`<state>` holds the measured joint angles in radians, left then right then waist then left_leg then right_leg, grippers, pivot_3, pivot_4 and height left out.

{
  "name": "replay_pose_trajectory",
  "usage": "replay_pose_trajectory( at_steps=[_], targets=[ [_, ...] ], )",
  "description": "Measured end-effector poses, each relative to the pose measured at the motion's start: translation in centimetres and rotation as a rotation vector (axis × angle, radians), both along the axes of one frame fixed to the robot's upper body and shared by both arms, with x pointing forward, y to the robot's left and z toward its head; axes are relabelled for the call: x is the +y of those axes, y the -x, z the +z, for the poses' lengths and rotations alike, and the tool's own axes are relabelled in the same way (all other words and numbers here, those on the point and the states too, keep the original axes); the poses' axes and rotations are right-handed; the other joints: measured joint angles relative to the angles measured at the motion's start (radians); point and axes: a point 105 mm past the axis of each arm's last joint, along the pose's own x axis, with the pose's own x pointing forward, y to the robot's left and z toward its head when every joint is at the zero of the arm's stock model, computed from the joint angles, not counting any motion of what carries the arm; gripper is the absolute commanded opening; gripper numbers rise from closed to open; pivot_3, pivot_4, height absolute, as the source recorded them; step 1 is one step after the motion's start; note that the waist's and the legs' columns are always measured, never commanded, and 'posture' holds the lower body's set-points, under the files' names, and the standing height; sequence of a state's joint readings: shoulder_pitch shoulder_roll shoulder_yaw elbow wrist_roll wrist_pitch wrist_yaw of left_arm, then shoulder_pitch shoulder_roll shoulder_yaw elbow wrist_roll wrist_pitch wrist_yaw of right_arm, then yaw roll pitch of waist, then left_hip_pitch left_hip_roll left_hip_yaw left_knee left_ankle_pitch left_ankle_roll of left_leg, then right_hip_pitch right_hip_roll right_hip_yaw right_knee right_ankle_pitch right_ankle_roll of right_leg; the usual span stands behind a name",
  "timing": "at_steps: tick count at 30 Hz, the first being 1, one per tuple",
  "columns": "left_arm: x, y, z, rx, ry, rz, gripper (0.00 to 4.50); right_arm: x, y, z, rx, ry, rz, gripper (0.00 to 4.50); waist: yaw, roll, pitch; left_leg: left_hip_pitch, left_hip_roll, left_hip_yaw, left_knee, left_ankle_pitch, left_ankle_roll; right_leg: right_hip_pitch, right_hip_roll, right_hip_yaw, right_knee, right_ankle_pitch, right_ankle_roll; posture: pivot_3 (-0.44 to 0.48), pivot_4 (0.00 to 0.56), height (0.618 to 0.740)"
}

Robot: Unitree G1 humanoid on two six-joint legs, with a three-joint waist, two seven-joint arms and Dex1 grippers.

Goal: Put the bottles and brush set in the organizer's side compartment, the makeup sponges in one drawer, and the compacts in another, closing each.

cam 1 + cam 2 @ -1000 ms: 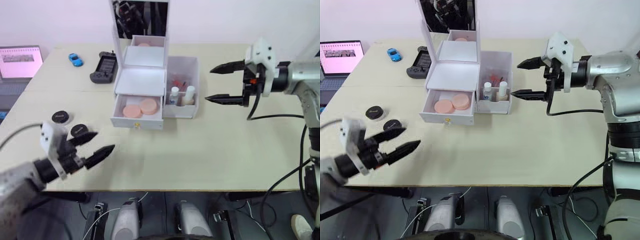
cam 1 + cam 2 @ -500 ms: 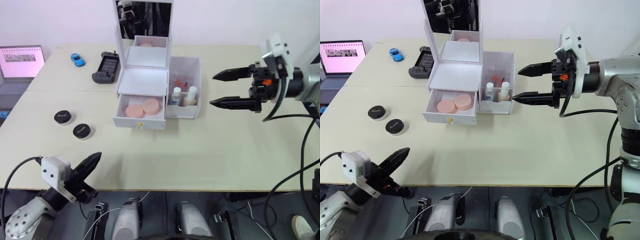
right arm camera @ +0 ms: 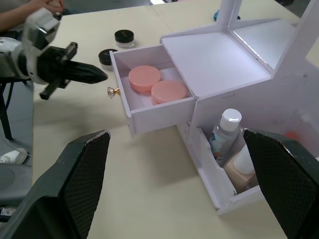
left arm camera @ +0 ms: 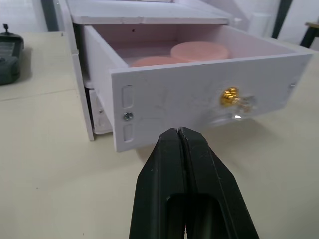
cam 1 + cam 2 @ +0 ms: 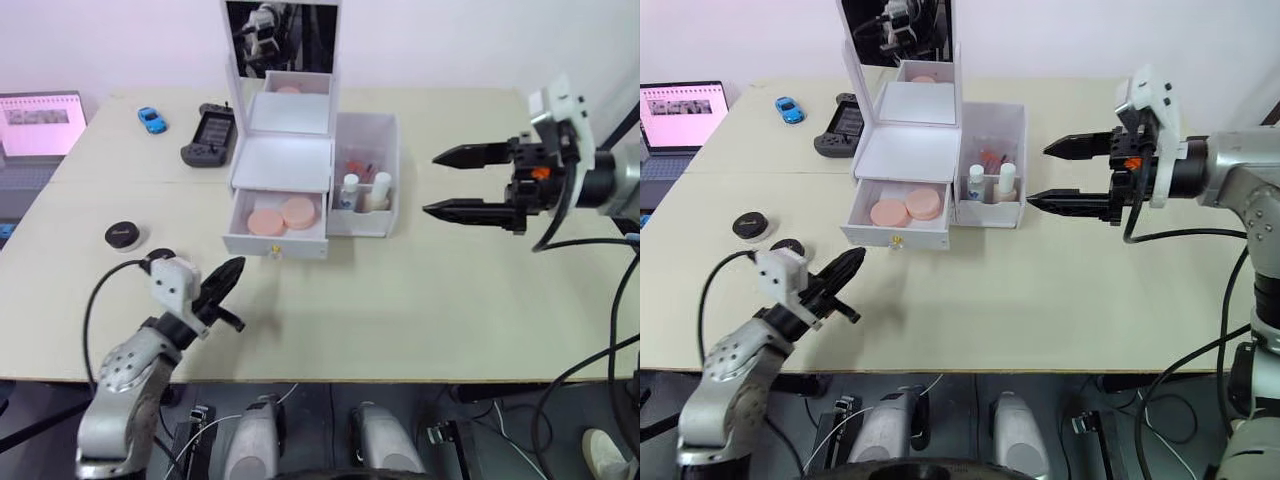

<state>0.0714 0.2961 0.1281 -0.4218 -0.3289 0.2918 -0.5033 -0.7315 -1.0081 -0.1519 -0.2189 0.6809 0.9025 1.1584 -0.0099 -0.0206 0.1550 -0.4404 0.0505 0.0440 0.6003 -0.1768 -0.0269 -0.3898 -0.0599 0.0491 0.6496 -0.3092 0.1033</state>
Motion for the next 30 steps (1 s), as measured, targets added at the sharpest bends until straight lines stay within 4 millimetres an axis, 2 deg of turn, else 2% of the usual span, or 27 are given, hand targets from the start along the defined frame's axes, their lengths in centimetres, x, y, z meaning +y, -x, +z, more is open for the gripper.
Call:
replay_pose_trajectory(
  at_steps=[3,9,15,20,30],
  targets=[
    [-0.7,-1.7,-0.1,0.0,-0.005,-0.002,0.04,0.0,0.3,0.4,-0.001,-0.03,-0.013,4.5,0.0,0.0,0.0,0.0,0.0,0.0,0.0,0.0,0.0,0.0,0.0,0.0,0.0,0.0,0.001,0.0,0.15,0.739],
    [-1.0,-3.5,0.0,0.004,-0.009,-0.002,0.04,-1.0,0.4,0.4,-0.012,-0.013,-0.07,4.5,-0.001,0.0,0.0,0.0,0.0,0.0,0.0,0.0,0.0,0.0,0.0,0.0,0.0,0.001,0.001,0.0,0.15,0.739],
    [-0.8,-5.5,1.4,-0.028,-0.032,0.003,0.04,-1.4,0.1,0.3,-0.027,-0.009,-0.096,4.5,0.001,0.0,0.0,-0.001,0.0,0.0,0.001,0.0,0.0,0.0,0.001,0.0,0.001,0.001,0.002,0.0,0.15,0.739],
    [-1.1,-6.3,2.2,-0.045,-0.051,0.006,0.04,-1.7,-0.2,0.4,-0.039,-0.014,-0.116,4.5,0.0,0.0,0.0,-0.001,0.0,0.0,0.0,0.0,0.0,0.0,0.001,0.0,0.001,0.002,0.003,0.0,0.15,0.739],
    [-2.8,-7.8,1.4,-0.007,-0.055,-0.002,0.04,-2.3,-0.7,0.7,-0.083,-0.017,-0.135,4.5,0.002,0.0,0.0,-0.001,0.0,-0.001,0.002,0.0,0.0,0.001,0.002,0.0,0.001,0.003,0.005,0.0,0.15,0.739]
  ],
)
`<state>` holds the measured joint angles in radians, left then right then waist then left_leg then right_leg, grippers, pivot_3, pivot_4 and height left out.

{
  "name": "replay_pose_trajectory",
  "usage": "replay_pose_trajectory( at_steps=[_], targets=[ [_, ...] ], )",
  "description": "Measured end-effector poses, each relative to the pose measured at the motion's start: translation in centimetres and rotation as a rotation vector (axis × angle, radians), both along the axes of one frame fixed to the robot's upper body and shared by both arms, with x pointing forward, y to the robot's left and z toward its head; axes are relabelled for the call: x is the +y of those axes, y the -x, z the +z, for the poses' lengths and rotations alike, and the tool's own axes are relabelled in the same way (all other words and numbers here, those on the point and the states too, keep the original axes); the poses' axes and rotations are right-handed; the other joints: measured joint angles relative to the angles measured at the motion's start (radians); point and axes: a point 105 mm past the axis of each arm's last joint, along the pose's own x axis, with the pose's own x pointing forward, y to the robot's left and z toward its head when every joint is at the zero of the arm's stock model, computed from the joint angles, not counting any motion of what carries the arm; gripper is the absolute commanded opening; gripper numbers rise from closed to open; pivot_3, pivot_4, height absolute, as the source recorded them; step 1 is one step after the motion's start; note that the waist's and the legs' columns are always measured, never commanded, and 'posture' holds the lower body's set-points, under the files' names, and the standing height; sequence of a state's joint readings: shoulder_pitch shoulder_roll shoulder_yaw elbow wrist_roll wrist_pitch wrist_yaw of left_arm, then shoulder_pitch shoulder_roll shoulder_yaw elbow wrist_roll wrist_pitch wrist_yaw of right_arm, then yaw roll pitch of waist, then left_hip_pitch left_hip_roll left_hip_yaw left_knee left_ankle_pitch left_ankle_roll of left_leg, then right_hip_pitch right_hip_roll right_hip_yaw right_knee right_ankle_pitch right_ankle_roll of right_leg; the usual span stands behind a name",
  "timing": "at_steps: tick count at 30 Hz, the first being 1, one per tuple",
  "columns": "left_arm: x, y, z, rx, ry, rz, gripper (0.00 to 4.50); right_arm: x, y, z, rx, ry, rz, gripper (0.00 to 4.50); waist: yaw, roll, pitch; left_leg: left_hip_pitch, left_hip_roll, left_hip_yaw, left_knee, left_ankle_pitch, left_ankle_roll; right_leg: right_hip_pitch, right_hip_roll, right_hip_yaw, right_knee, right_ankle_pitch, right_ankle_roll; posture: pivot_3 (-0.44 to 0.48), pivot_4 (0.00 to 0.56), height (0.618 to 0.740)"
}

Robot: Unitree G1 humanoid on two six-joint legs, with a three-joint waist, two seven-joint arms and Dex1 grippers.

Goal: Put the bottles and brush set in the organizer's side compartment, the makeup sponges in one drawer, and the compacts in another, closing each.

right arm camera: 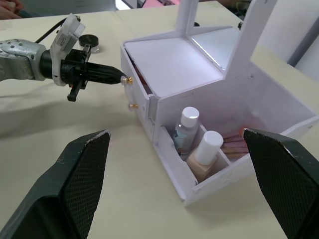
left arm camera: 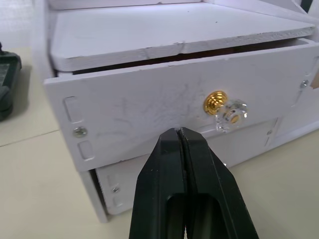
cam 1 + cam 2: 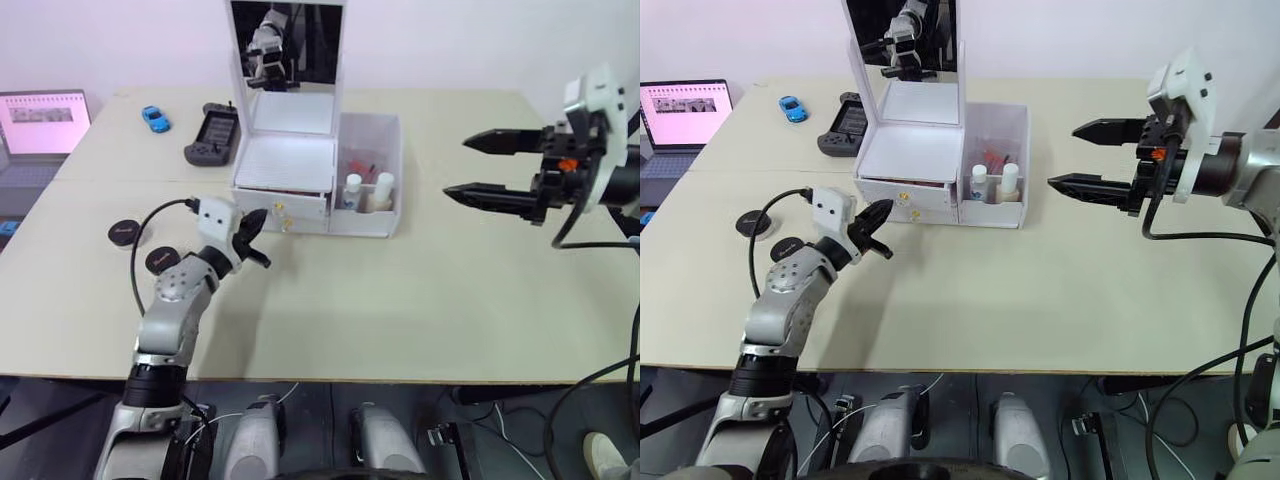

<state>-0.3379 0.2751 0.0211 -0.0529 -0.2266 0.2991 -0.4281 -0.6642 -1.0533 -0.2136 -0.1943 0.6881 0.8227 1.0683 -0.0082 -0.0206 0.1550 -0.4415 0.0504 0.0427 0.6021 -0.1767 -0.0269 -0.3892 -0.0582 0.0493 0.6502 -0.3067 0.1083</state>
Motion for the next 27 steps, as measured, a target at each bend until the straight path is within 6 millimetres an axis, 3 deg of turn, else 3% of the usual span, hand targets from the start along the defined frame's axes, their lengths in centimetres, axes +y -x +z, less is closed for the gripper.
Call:
replay_pose_trajectory(
  at_steps=[12,24,27],
  targets=[
    [-0.8,-0.6,0.2,0.001,0.003,-0.009,0.04,-0.2,-0.2,-0.6,-0.01,0.014,-0.022,4.5,0.0,0.0,0.0,0.0,0.0,-0.001,0.001,0.0,0.0,0.0,0.0,0.0,0.001,0.0,0.0,0.0,0.15,0.739],
    [-1.0,-0.2,0.5,0.006,0.013,-0.012,0.04,1.4,-0.5,-0.3,0.003,-0.04,-0.043,4.5,0.0,0.0,0.0,-0.001,0.0,-0.001,0.001,0.0,0.0,0.0,0.0,0.0,0.001,0.0,0.0,0.0,0.15,0.739],
    [0.6,1.1,0.6,0.019,-0.02,-0.062,0.04,0.5,-0.7,-1.1,0.038,-0.066,-0.057,4.5,-0.003,-0.001,0.0,-0.001,0.001,-0.002,0.001,0.0,0.0,0.0,0.001,-0.001,0.0,0.0,0.0,0.0,0.15,0.739]
  ],
)
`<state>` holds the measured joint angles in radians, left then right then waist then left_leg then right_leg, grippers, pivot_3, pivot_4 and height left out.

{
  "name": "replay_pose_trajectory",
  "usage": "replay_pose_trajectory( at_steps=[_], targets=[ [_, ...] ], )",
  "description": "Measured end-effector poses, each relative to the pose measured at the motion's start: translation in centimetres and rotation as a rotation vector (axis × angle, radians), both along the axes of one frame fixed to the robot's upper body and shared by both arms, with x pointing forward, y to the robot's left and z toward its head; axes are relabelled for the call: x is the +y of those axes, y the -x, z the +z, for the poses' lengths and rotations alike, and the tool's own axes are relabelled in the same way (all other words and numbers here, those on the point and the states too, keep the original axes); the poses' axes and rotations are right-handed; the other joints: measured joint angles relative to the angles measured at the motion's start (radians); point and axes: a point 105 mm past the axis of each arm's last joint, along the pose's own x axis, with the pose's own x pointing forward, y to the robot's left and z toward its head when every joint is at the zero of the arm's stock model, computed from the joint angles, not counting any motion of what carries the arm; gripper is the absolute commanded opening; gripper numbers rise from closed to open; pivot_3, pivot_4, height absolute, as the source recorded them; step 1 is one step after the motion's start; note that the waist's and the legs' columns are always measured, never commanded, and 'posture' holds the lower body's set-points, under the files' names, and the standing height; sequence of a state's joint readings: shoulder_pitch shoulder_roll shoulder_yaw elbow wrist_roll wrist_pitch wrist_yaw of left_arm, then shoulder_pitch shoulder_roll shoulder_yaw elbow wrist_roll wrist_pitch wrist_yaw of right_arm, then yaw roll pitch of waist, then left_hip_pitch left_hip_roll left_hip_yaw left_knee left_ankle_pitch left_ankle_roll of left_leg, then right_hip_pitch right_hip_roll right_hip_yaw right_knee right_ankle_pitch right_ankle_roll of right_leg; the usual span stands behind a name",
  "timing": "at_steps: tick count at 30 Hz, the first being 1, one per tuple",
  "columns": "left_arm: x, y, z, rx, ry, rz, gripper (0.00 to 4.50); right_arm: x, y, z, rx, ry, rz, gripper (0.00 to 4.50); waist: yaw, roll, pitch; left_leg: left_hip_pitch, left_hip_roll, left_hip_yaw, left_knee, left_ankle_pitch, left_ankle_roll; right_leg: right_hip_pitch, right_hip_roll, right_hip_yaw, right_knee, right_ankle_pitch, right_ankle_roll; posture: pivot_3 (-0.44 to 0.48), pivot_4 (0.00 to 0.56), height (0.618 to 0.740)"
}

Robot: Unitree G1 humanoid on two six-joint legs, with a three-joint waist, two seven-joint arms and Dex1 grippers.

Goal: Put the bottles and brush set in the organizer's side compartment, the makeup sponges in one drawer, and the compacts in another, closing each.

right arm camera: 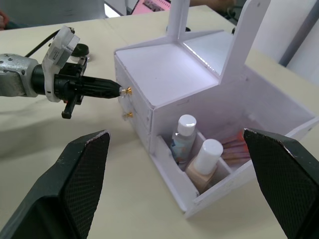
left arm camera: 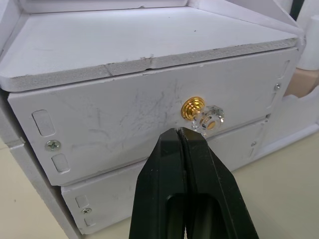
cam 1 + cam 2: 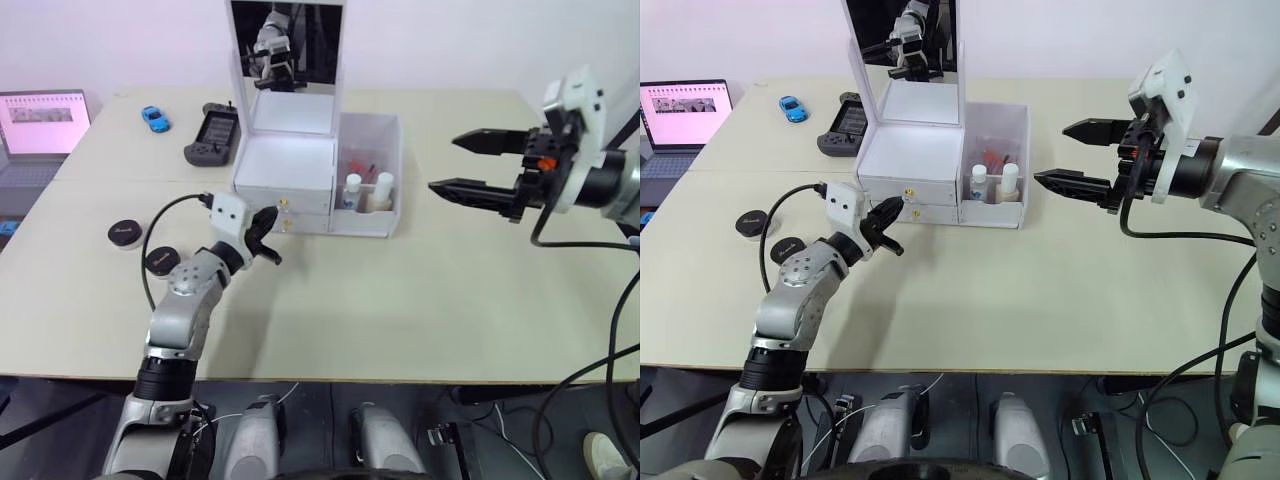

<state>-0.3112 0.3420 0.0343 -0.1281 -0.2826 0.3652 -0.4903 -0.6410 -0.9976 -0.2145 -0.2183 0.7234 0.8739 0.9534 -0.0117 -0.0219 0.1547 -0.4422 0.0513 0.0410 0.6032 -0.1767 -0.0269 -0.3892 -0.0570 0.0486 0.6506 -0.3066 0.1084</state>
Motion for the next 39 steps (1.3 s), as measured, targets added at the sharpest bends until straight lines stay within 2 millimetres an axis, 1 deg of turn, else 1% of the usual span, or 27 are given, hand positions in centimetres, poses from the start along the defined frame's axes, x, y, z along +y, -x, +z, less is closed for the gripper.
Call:
replay_pose_trajectory(
  at_steps=[1,2,4,5,6,7,8,9,11,13,14,16,17,18,20,22,23,27,32,34,35,37,39],
  targets=[
    [1.3,0.6,0.0,0.013,-0.012,-0.011,0.04,-0.7,-0.2,-0.5,0.025,-0.021,-0.013,4.5,-0.004,0.0,0.0,0.0,0.001,0.0,0.0,0.0,0.0,0.0,0.0,0.0,0.0,0.0,0.0,0.0,0.15,0.739],
    [3.4,1.2,0.3,0.027,-0.019,-0.004,0.28,-2.2,-0.5,-1.3,0.077,-0.068,-0.057,4.5,-0.006,0.001,0.0,0.0,0.001,0.001,0.0,0.0,0.0,-0.001,0.0,0.0,0.0,0.0,0.0,0.0,0.15,0.739],
    [5.6,2.4,1.2,0.022,-0.029,-0.011,0.82,-3.9,-0.7,-2.6,0.131,-0.095,-0.109,4.5,-0.003,0.002,0.001,0.001,0.001,0.001,-0.001,0.0,0.0,-0.001,0.0,0.0,0.0,0.0,0.0,0.0,0.15,0.739],
    [6.1,3.0,1.6,0.023,-0.039,-0.034,1.35,-4.6,-0.8,-3.4,0.134,-0.077,-0.134,4.5,-0.002,0.002,0.001,0.001,0.001,0.001,-0.001,0.0,0.0,0.0,0.0,0.0,0.0,0.0,-0.001,0.0,0.15,0.739],
    [6.7,3.9,1.7,0.031,-0.055,-0.06,1.71,-5.7,-0.9,-4.5,0.131,-0.045,-0.173,4.5,0.001,0.002,0.001,0.001,0.001,0.001,-0.001,0.0,0.0,0.0,0.0,0.0,-0.001,-0.001,-0.001,0.0,0.15,0.739],
    [7.3,4.4,1.5,0.046,-0.062,-0.065,2.41,-6.8,-1.1,-5.6,0.14,-0.022,-0.212,4.5,0.003,0.003,0.0,0.001,0.0,0.002,-0.001,0.0,0.0,0.0,-0.001,0.0,-0.001,-0.001,-0.002,0.0,0.15,0.739],
    [8.0,4.8,1.4,0.057,-0.059,-0.06,2.77,-7.8,-1.2,-6.6,0.139,-0.002,-0.246,4.5,0.004,0.003,0.0,0.001,0.0,0.002,-0.001,0.0,0.0,0.0,-0.002,0.0,-0.001,-0.002,-0.004,0.0,0.15,0.739],
    [9.0,5.1,1.5,0.064,-0.05,-0.039,3.33,-9.0,-1.2,-7.7,0.143,0.004,-0.284,4.5,0.003,0.003,0.0,0.001,0.0,0.003,0.0,0.0,0.0,0.0,-0.002,0.0,-0.001,-0.002,-0.004,0.0,0.15,0.739],
    [10.8,5.3,1.9,0.061,-0.045,0.011,4.38,-10.6,-1.4,-8.7,0.132,-0.004,-0.333,4.5,-0.001,0.003,0.001,0.001,0.0,0.004,0.001,0.0,0.0,0.0,-0.002,0.001,-0.001,-0.002,-0.004,0.0,0.15,0.739],
    [13.4,6.1,2.1,0.061,-0.076,0.078,4.45,-12.4,-1.3,-9.2,0.087,0.008,-0.383,4.5,-0.004,0.003,0.001,0.001,0.0,0.004,0.001,0.0,0.0,0.0,-0.002,0.001,-0.001,-0.002,-0.003,0.0,0.15,0.739],
    [15.4,6.7,2.1,0.069,-0.084,0.143,4.45,-13.5,-1.1,-9.7,0.076,0.013,-0.419,4.5,-0.007,0.003,0.001,0.001,0.0,0.005,0.0,0.0,0.0,0.0,-0.002,0.001,-0.001,-0.002,-0.003,0.0,0.15,0.739],
    [21.1,8.6,1.7,0.097,-0.071,0.339,4.45,-15.9,-0.3,-11.6,0.1,0.028,-0.496,4.5,-0.011,0.003,0.0,0.003,0.001,0.006,-0.003,-0.001,0.001,-0.001,-0.002,0.001,-0.001,-0.001,-0.001,0.0,0.15,0.739],
    [23.4,9.9,1.2,0.12,-0.071,0.418,4.45,-16.5,0.0,-12.6,0.116,0.021,-0.518,4.5,-0.016,0.003,0.0,0.005,0.001,0.006,-0.005,-0.001,0.001,-0.001,-0.001,0.002,-0.001,-0.001,-0.001,0.0,0.15,0.739],
    [25.0,11.0,0.6,0.141,-0.073,0.472,4.45,-16.9,0.1,-13.5,0.125,0.015,-0.532,4.5,-0.018,0.003,0.0,0.006,0.001,0.007,-0.006,-0.001,0.001,0.0,-0.002,0.002,-0.001,-0.002,-0.003,0.0,0.15,0.739],
    [26.6,12.5,-0.7,0.179,-0.077,0.517,4.45,-17.1,0.1,-14.7,0.133,-0.011,-0.546,4.5,-0.023,0.003,0.001,0.007,0.001,0.007,-0.007,0.0,0.001,0.001,-0.002,0.002,-0.001,-0.003,-0.004,0.0,0.15,0.739],
    [27.3,13.1,-1.5,0.2,-0.071,0.528,4.45,-17.1,-0.1,-14.9,0.121,-0.022,-0.548,4.5,-0.018,0.003,0.001,0.007,0.001,0.007,-0.006,0.0,-0.001,0.001,-0.003,0.002,-0.001,-0.003,-0.004,0.0,0.15,0.739],
    [27.3,13.1,-1.5,0.196,-0.071,0.524,4.45,-17.1,-0.2,-14.7,0.109,-0.02,-0.545,4.5,-0.014,0.003,0.0,0.008,0.001,0.007,-0.006,0.0,-0.001,0.001,-0.004,0.002,-0.001,-0.003,-0.005,0.0,0.15,0.739],
    [27.3,12.7,-0.6,0.162,-0.087,0.516,4.45,-16.4,-1.0,-13.7,0.058,-0.034,-0.524,4.5,-0.006,0.002,0.0,0.008,0.001,0.008,-0.007,0.0,-0.002,0.002,-0.006,0.002,-0.002,-0.003,-0.005,0.0,0.15,0.739],
    [26.7,11.8,0.2,0.138,-0.087,0.496,4.45,-15.8,-1.4,-13.7,0.072,-0.055,-0.5,4.5,-0.005,0.002,0.0,0.008,0.001,0.008,-0.008,0.0,-0.001,0.002,-0.008,0.002,-0.002,-0.003,-0.005,0.0,0.15,0.739],
    [25.8,11.1,0.7,0.13,-0.093,0.465,4.45,-15.3,-1.8,-13.0,0.059,-0.058,-0.479,4.5,-0.007,0.002,0.0,0.008,0.001,0.008,-0.008,0.0,-0.001,0.002,-0.008,0.003,-0.002,-0.003,-0.005,0.0,0.15,0.739],
    [24.9,10.5,1.1,0.12,-0.096,0.435,4.45,-14.8,-2.1,-12.4,0.051,-0.059,-0.465,4.5,-0.007,0.002,0.0,0.008,0.001,0.008,-0.008,0.0,-0.001,0.002,-0.008,0.003,-0.001,-0.003,-0.005,0.0,0.15,0.739],
    [22.6,9.1,2.1,0.096,-0.106,0.357,4.45,-13.1,-2.6,-11.0,0.023,-0.042,-0.399,4.5,-0.005,0.002,0.0,0.008,0.001,0.008,-0.008,0.0,-0.001,0.002,-0.008,0.003,-0.001,-0.003,-0.005,0.0,0.15,0.739],
    [19.9,7.9,2.7,0.081,-0.105,0.285,4.45,-10.8,-2.7,-9.9,0.01,-0.02,-0.321,4.5,-0.005,0.002,0.0,0.008,0.001,0.008,-0.008,0.0,-0.001,0.002,-0.007,0.003,-0.001,-0.002,-0.004,0.0,0.15,0.739]
  ],
)
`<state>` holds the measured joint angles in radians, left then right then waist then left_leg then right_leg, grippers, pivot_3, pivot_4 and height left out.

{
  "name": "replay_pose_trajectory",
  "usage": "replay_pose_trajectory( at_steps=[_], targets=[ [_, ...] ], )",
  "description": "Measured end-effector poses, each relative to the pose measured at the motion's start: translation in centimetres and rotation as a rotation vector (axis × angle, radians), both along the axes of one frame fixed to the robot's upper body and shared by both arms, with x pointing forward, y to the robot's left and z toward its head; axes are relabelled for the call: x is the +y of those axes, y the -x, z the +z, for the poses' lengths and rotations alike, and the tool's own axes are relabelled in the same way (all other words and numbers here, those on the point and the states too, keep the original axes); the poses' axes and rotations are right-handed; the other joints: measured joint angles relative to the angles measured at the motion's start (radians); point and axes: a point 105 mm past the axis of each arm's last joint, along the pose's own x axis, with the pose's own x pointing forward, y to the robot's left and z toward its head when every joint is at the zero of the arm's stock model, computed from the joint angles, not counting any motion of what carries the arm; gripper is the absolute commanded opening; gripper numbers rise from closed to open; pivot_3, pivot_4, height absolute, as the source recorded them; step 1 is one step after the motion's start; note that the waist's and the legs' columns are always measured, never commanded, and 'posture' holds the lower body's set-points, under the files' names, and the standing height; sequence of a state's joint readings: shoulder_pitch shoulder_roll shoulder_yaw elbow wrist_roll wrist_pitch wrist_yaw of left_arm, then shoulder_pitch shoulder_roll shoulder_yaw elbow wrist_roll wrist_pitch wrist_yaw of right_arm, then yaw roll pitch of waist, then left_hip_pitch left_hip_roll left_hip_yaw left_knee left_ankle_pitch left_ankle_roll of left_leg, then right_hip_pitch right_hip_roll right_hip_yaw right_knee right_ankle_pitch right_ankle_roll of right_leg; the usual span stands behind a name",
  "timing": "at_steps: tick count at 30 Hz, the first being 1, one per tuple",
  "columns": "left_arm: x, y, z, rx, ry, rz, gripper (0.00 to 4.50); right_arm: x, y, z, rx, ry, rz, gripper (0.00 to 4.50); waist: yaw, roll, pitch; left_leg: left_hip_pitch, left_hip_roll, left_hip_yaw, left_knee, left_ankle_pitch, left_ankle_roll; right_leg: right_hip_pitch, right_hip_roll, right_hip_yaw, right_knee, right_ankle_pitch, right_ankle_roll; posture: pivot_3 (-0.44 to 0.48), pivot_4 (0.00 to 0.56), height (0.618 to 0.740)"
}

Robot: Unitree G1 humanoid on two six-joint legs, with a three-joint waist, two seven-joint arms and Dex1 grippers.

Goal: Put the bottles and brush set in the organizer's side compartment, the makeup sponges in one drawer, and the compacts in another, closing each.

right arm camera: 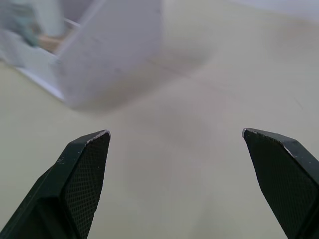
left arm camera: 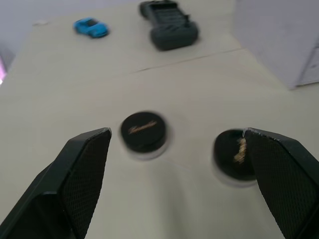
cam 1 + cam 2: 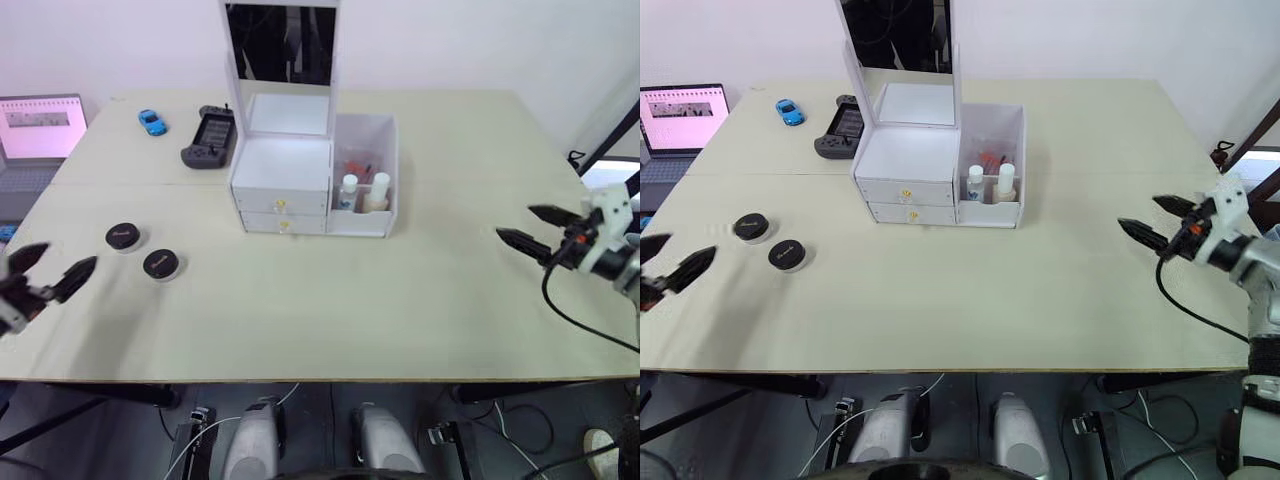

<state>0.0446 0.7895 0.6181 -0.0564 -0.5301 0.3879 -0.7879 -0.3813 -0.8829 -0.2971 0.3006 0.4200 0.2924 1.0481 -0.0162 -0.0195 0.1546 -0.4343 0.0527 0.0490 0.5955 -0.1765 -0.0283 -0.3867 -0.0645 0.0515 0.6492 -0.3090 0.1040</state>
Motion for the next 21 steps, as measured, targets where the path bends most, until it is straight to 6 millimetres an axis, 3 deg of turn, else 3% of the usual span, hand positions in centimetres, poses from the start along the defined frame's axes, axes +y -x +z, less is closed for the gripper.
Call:
replay_pose_trajectory(
  at_steps=[3,7,12,16,21],
  targets=[
    [-4.5,-1.7,-0.3,-0.014,0.031,-0.067,4.45,3.6,-0.3,1.7,-0.006,0.022,0.096,4.5,0.001,0.001,0.0,0.0,-0.001,0.0,0.0,0.0,0.0,0.0,0.001,0.001,0.0,0.002,0.003,0.0,0.15,0.739],
    [-10.9,-2.3,-3.1,0.048,0.09,-0.168,4.45,7.6,0.6,4.0,-0.03,0.033,0.222,4.5,0.002,0.0,0.0,0.0,-0.001,-0.001,0.001,0.0,0.0,0.0,0.003,0.0,0.0,0.002,0.004,0.0,0.15,0.739],
    [-16.8,-4.0,-2.9,0.003,0.214,-0.197,4.45,11.6,1.8,6.3,-0.036,0.05,0.333,4.5,0.006,0.0,0.0,-0.001,-0.002,-0.002,0.003,0.0,0.0,0.0,0.004,0.0,0.002,0.002,0.004,0.0,0.15,0.739],
    [-19.9,-5.4,-3.6,0.003,0.247,-0.176,4.45,14.1,3.1,8.2,-0.074,0.048,0.407,4.5,0.006,-0.001,0.0,-0.001,-0.002,-0.003,0.003,0.0,0.0,0.001,0.005,0.0,0.001,0.002,0.005,0.0,0.15,0.739],
    [-21.0,-7.3,-4.7,0.03,0.221,-0.113,4.45,15.5,3.3,7.5,-0.055,0.054,0.408,4.5,0.005,-0.001,0.0,-0.001,-0.002,-0.004,0.003,0.0,0.001,0.0,0.006,0.0,0.002,0.002,0.004,0.0,0.15,0.739]
  ],
)
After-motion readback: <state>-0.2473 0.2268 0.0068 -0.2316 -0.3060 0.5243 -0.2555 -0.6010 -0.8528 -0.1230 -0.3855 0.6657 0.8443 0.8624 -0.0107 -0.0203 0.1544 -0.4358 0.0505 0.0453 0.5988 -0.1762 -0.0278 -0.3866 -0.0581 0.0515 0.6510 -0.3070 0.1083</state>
